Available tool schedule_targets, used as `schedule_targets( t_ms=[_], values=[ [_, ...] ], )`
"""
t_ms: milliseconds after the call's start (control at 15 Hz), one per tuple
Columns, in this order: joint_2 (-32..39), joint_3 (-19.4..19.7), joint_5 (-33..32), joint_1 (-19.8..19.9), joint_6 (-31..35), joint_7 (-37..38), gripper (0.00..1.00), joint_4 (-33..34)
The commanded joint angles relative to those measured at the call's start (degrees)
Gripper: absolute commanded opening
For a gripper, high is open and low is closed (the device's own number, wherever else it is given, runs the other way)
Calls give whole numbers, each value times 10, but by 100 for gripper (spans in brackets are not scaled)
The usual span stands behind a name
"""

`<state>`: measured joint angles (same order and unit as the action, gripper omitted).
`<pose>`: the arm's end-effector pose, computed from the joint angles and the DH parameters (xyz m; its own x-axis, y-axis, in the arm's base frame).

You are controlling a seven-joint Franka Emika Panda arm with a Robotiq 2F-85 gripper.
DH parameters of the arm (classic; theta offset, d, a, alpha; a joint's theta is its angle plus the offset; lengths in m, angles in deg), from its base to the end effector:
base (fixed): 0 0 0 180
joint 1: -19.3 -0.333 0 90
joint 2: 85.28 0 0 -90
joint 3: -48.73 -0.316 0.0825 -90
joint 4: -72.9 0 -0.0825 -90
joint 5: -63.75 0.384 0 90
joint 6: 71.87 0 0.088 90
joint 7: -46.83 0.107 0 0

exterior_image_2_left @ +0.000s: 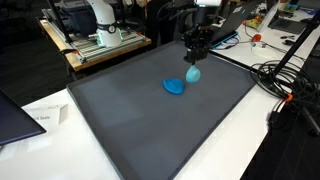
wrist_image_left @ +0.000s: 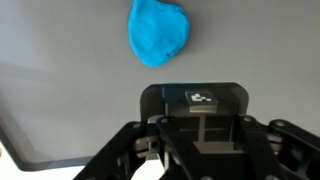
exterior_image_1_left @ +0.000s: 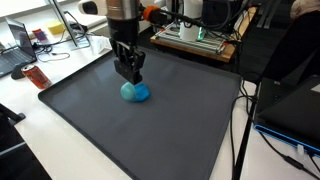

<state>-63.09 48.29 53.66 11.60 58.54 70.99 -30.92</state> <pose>0.6451 0.0876 0.3358 0.9793 -0.1632 0.1197 -0.1753 -0.9796 0.0985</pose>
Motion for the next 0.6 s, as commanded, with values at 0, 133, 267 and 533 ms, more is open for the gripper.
schedule_targets(
  t_ms=[0,133,267,533],
  values=[
    [7,14,-5,-7,43,11,22,-18],
    [10,13,7,-5,60,5,22,-28],
    [13,18,4,-8,72,8,22,-36],
    [12,17,13,-4,77,4,22,-51]
  ],
)
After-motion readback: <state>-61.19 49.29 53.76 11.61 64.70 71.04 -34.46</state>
